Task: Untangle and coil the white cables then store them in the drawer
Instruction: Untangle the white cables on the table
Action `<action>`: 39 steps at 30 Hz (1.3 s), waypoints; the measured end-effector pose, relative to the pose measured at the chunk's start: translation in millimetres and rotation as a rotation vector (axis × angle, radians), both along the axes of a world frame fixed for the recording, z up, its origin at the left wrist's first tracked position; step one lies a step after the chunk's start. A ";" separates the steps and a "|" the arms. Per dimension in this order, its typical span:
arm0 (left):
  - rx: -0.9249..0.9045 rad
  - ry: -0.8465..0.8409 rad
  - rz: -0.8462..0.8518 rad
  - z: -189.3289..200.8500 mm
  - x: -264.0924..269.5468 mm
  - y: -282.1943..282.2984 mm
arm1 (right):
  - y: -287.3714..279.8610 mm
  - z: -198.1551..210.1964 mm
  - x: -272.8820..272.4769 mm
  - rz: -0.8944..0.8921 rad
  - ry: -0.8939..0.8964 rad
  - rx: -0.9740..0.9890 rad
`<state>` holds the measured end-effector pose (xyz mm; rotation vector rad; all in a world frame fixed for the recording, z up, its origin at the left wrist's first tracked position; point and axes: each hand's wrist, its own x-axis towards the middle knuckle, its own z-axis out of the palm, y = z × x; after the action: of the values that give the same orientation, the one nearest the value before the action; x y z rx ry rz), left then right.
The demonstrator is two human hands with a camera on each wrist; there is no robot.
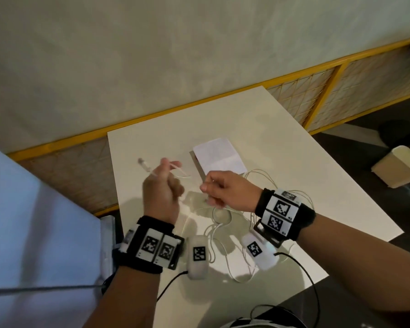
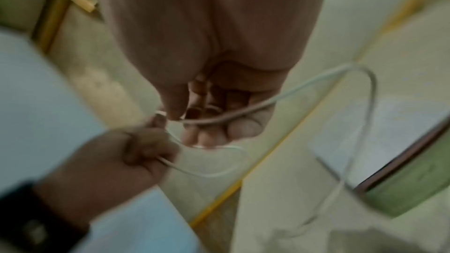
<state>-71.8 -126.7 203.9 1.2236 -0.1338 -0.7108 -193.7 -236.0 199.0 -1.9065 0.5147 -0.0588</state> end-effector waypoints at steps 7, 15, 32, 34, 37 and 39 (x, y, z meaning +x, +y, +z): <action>-0.236 0.111 0.100 -4.3 59.1 61.8 | -31.0 -33.1 -71.8 -0.021 0.175 -0.314; 0.195 0.033 -0.210 -56.5 9.4 85.1 | -61.2 -74.4 -167.3 -0.135 0.388 -0.368; 0.151 0.341 0.447 -87.9 -67.1 138.7 | -112.9 -160.9 -222.7 0.265 0.647 -0.623; 0.128 0.296 0.440 -92.2 -70.8 134.2 | -107.0 -170.7 -219.4 0.205 0.526 -0.666; 0.040 0.276 0.382 -95.7 -70.5 129.5 | -93.9 -171.8 -216.8 0.122 0.450 -0.652; 0.003 0.297 0.330 -95.2 -66.3 128.5 | -80.5 -166.8 -214.0 0.107 0.463 -0.650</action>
<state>-138.1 1.8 108.7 1.0956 0.3097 -0.5939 -407.7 -316.5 32.2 -2.6002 0.7657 0.3309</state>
